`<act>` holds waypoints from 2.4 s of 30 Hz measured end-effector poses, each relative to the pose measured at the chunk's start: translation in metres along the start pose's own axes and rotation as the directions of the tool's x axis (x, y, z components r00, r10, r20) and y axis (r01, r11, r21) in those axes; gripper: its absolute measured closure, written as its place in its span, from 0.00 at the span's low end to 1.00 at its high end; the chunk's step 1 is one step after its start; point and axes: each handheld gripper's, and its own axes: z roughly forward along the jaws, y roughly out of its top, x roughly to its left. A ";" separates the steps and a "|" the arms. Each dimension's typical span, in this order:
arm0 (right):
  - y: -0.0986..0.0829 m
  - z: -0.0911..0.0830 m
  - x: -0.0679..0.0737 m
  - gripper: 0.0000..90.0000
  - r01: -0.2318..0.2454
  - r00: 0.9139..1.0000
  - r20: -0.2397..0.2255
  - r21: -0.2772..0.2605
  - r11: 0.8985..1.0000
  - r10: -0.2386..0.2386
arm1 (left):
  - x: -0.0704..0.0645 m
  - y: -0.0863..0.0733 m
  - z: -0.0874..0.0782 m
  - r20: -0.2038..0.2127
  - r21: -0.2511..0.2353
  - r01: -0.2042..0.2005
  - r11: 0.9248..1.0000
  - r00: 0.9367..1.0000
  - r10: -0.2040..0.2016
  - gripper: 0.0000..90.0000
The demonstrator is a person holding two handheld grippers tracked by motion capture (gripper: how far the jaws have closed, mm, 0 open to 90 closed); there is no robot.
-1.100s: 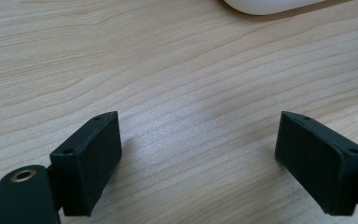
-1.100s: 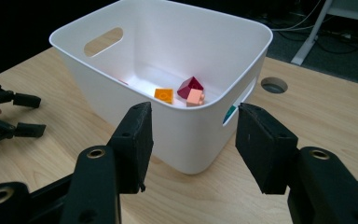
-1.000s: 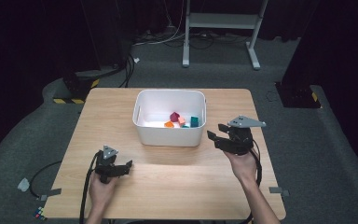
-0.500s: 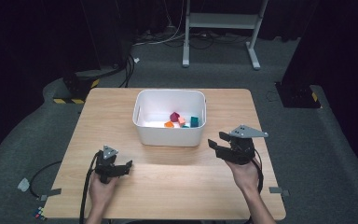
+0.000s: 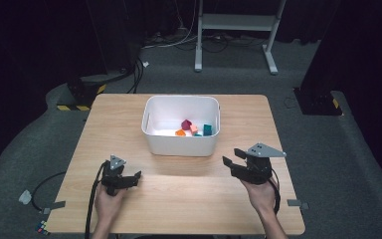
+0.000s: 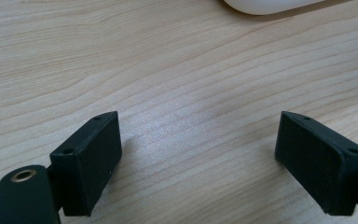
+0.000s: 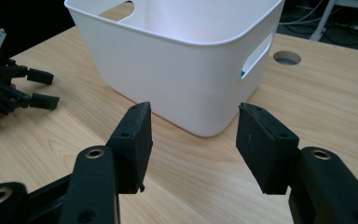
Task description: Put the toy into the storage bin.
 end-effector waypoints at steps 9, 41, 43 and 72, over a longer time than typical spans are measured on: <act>-0.018 0.001 0.001 0.51 -0.025 1.000 -0.007 0.009 1.000 0.025 | 0.000 0.000 0.000 0.000 0.000 0.000 1.000 1.000 0.000 0.16; -0.064 0.033 -0.003 0.51 -0.071 0.997 0.034 0.079 0.994 0.069 | 0.000 0.000 0.000 0.000 0.000 0.001 1.000 1.000 -0.001 0.16; -0.066 0.036 -0.003 0.51 -0.074 0.997 0.039 0.087 0.993 0.071 | 0.000 0.000 0.000 0.000 0.000 0.002 1.000 1.000 -0.002 0.16; -0.089 0.070 -0.013 0.51 -0.058 0.988 0.155 0.192 0.980 0.028 | 0.000 0.000 0.000 0.000 -0.001 0.002 1.000 1.000 -0.002 0.16</act>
